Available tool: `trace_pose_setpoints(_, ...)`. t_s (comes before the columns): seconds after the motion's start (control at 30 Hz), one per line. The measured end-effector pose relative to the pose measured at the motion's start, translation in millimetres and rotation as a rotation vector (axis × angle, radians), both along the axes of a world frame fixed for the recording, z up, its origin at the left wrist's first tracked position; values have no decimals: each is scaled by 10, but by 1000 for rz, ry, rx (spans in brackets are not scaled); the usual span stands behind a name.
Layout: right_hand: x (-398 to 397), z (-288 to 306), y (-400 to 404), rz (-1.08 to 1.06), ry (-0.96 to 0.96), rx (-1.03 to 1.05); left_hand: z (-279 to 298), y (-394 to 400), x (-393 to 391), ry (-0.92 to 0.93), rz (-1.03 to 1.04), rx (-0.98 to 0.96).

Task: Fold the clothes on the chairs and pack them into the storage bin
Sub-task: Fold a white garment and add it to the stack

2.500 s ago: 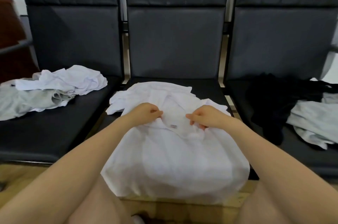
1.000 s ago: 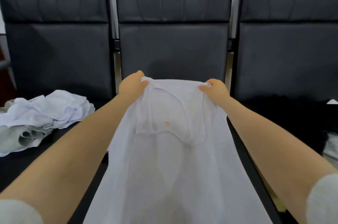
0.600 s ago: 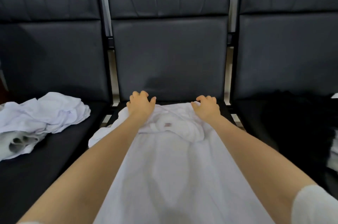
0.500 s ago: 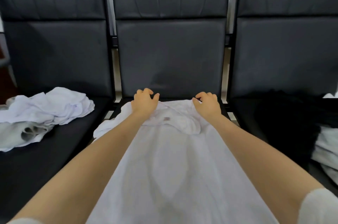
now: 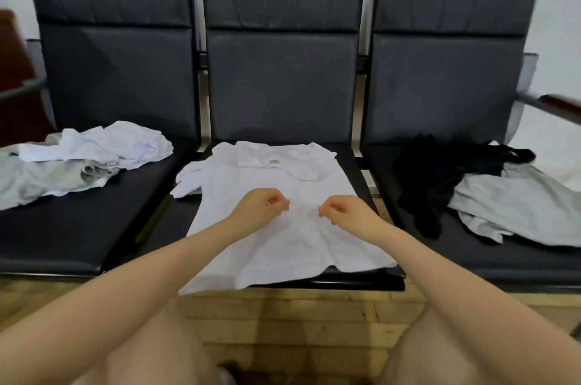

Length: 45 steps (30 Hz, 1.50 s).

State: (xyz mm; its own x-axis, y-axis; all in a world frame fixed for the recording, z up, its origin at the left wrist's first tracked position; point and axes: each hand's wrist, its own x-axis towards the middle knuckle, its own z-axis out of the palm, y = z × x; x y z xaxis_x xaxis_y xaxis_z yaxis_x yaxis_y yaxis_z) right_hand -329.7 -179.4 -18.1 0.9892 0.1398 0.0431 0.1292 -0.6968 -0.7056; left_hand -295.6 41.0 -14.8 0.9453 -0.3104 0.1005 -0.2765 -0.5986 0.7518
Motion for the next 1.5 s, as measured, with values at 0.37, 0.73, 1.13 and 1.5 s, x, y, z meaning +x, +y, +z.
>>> trace_pose_setpoints(0.37,-521,-340,-72,282,-131,-302,-513,145,-660,-345,-258,485)
trace_pose_setpoints(0.73,-219,-272,28,48,96,37,-380,52,-248,22,-50,62)
trace_pose_setpoints(1.13,-81,-266,-55,101,-53,-129,-331,129,-49,-159,-115,341)
trace_pose_setpoints(1.5,-22,217,-252,-143,-139,419,35,537,-113,-254,45,212)
